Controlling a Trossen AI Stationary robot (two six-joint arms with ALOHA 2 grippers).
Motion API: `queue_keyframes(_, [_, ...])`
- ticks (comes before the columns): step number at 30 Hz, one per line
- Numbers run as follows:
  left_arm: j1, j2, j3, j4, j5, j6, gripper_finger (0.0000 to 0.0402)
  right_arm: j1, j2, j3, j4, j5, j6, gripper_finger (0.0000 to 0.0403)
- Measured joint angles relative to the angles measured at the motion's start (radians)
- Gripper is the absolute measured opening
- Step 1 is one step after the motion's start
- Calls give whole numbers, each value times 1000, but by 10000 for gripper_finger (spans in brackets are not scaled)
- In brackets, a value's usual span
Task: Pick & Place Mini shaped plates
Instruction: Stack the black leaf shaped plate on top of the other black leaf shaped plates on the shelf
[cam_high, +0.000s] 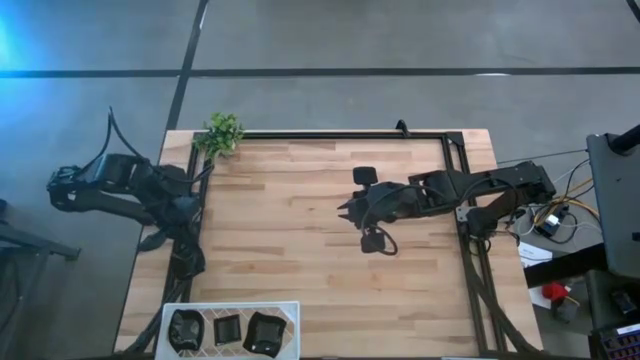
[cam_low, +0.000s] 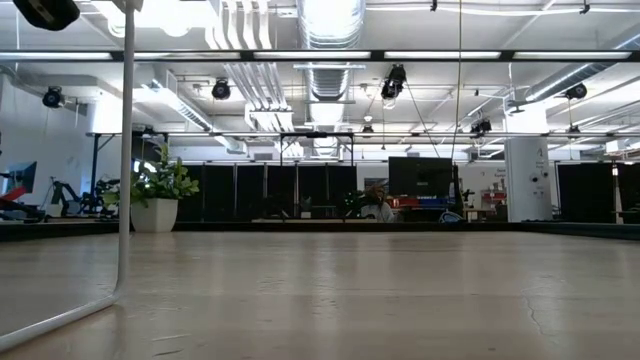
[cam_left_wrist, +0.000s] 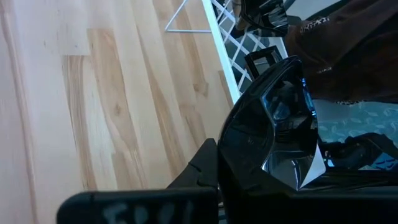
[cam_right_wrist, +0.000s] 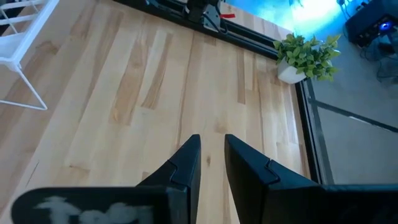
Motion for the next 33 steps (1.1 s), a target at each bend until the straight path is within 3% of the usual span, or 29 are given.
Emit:
queue_keyframes(22, [-24, 30, -4, 18, 8, -23, 0, 1, -2, 0, 0, -2, 28, 68])
queue_keyframes(29, [-172, 105, -8, 59, 7, -135, 0, 1, -2, 0, 0, -2, 22, 68])
queue_keyframes(33, [-310, 138, -15, 83, -65, -244, 0, 1, -2, 0, 0, -2, -7, 68])
